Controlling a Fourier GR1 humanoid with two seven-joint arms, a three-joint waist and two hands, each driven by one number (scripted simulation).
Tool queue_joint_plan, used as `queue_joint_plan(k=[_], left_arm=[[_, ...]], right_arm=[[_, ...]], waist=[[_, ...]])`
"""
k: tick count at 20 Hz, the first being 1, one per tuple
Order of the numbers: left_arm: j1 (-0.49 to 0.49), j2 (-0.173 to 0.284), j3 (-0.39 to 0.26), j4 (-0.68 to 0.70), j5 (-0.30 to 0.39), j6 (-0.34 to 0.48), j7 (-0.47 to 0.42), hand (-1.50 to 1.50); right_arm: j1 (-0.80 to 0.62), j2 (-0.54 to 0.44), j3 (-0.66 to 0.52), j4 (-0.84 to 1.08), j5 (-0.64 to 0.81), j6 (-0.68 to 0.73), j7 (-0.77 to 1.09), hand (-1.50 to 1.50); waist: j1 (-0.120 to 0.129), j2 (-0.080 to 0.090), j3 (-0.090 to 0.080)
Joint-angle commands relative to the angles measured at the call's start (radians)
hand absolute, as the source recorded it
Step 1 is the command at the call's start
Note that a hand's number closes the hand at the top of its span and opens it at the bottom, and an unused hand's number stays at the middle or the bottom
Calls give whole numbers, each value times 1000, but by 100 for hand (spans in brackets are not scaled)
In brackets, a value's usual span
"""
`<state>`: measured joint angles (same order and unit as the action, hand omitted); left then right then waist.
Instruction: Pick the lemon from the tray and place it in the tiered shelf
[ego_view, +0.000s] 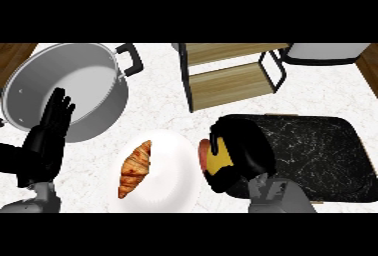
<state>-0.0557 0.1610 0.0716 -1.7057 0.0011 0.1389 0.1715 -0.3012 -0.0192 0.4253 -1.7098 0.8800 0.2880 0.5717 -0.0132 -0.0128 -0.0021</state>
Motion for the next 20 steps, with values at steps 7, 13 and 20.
queue_joint_plan(k=[7, 13, 20], left_arm=[[-27, -9, -7, 25, -19, 6, -7, 0], [-47, -16, 7, 72, -26, 6, -36, 0], [-50, -36, -4, 40, -24, 2, -16, 0]], right_arm=[[-190, 19, -105, -405, -45, 30, 433, 150], [-366, 1, -263, -311, -45, 103, 438, 150], [-359, -44, -355, -195, -27, -7, 289, 150]], waist=[[6, 9, 1], [14, 13, 2], [15, 13, 2]])
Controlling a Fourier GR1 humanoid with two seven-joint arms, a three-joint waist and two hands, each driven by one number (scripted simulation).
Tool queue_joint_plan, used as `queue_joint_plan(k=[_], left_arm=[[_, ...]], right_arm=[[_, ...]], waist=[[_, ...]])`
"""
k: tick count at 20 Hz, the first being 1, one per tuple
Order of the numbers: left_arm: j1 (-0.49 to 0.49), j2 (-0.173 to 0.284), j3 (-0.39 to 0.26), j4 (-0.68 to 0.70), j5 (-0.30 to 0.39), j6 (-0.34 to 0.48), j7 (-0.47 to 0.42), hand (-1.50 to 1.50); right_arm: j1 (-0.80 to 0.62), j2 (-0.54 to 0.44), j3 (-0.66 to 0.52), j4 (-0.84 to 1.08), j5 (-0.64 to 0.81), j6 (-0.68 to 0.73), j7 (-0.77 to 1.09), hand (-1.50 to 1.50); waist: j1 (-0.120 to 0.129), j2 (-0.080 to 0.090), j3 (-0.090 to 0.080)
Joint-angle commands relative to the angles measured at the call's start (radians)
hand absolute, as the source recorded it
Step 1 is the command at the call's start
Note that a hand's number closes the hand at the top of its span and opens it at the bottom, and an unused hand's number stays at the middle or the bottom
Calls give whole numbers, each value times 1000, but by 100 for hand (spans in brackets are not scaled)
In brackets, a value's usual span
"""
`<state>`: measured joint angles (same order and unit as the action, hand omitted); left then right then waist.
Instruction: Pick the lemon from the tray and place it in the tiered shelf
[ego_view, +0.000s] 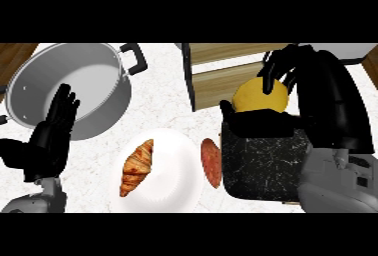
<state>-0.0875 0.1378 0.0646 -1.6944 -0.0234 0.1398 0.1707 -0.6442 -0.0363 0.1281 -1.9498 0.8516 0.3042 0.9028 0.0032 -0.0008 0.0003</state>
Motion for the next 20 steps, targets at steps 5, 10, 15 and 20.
queue_joint_plan(k=[5, 10, 15, 20], left_arm=[[14, 24, 34, 12, 24, -42, -18, 0], [-3, -8, -1, -12, -7, -13, 20, 0], [12, 16, 35, -56, 32, -41, 40, 0], [3, -32, 0, 24, -32, 0, -27, 0]], right_arm=[[-59, -29, -128, 284, 0, -180, -191, 150], [-59, -7, -131, 493, 38, -351, -333, 150], [-219, -32, -213, 709, 32, -455, -405, 150], [-253, -31, -212, 786, -5, -469, -459, 150]], waist=[[7, 3, 0], [10, 5, 0], [18, 5, 0], [5, 2, 0]])
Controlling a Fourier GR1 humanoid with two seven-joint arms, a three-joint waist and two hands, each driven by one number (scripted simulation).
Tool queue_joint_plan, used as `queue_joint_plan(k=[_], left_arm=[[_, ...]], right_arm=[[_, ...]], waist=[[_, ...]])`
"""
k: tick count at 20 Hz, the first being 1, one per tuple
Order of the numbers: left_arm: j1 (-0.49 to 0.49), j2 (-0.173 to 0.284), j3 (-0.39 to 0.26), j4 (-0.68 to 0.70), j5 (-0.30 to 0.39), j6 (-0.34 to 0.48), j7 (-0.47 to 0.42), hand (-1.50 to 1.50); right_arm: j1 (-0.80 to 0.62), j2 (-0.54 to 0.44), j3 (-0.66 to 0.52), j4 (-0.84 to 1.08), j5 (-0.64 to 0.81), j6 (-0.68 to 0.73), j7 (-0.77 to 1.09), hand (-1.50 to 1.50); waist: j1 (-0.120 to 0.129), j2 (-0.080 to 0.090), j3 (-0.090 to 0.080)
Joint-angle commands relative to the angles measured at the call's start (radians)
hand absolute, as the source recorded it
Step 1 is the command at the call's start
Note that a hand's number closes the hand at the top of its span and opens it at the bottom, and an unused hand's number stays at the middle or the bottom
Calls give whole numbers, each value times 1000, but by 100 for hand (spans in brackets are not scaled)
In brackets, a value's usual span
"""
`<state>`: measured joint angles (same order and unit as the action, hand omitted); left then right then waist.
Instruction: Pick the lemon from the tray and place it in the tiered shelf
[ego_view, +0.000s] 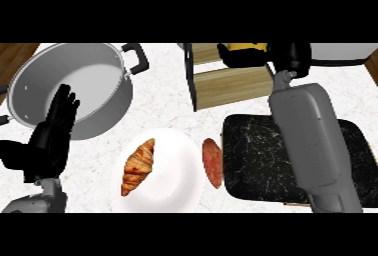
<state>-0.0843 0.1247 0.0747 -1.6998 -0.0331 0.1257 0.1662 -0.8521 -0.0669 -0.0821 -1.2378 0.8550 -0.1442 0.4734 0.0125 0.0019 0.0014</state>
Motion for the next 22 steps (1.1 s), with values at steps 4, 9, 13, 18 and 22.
queue_joint_plan(k=[4, 9, 13, 18, 22], left_arm=[[41, 10, 8, -25, 14, -31, -7, 0], [3, 29, 49, 26, 45, -52, -24, 0], [-49, 15, 29, 25, 15, -23, 25, 0], [16, -17, -9, 1, -22, -5, -2, 0], [-67, 0, 12, 30, -1, -14, 35, 0]], right_arm=[[-108, -14, -61, 300, -11, -134, -125, 150], [-172, -26, -150, 385, -134, -121, -158, -150], [-193, -5, -132, 467, -137, -147, -189, -150], [-252, -43, -200, 541, -237, -137, -316, -150], [-235, -33, -224, 508, -294, -150, -372, -150]], waist=[[7, 2, -1], [3, 2, -1], [0, 1, -1], [6, 2, -1], [-2, 2, -1]])
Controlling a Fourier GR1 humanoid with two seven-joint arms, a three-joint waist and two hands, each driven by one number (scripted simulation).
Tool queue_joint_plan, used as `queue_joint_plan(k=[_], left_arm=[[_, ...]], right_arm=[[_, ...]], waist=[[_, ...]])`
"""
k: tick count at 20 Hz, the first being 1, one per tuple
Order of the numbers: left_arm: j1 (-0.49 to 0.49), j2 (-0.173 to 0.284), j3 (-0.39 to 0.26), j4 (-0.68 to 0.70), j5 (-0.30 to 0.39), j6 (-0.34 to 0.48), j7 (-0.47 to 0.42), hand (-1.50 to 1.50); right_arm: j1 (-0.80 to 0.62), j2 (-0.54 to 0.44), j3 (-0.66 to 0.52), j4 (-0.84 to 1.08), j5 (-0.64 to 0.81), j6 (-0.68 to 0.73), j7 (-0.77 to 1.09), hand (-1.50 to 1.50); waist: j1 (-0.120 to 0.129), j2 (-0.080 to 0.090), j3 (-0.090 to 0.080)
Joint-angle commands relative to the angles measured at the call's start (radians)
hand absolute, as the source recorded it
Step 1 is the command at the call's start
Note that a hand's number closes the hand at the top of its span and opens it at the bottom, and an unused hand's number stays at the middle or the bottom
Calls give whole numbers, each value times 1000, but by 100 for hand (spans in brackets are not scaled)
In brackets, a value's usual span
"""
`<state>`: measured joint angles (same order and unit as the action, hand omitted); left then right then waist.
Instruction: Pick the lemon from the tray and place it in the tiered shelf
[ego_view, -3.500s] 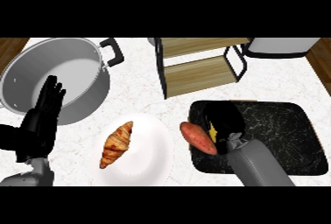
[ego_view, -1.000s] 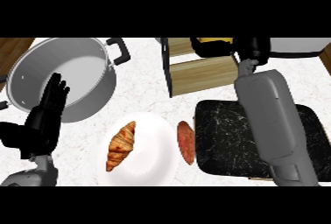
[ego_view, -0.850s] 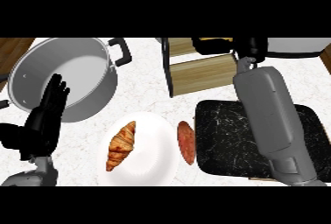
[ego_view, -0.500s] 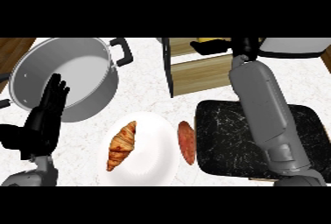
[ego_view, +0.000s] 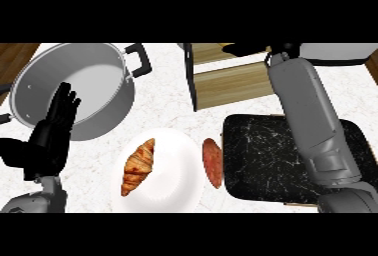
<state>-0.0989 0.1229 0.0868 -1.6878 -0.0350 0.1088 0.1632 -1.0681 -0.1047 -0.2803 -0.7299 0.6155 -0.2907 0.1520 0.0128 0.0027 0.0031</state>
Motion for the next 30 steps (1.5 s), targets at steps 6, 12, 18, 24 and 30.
queue_joint_plan(k=[6, 12, 18, 24, 30], left_arm=[[33, 11, 18, -20, 0, -2, 12, 0], [27, -15, -3, -31, -23, 27, 34, 0], [-6, 36, 46, -28, 24, -20, 50, 0], [5, 16, 29, -5, -2, -8, 21, 0], [22, 8, 52, 80, 20, -32, -75, 0]], right_arm=[[-8, -38, -64, -159, -105, -39, 57, -150], [106, -190, -119, -352, -173, 99, 219, -150], [318, -307, -209, -500, -300, 224, 201, -150], [426, -405, -299, -534, -470, 385, 160, -150], [488, -503, -346, -573, -573, 482, 168, -150]], waist=[[-13, -7, -3], [-40, -14, -3], [-30, -8, -3], [-17, -4, -3], [-16, -3, -3]])
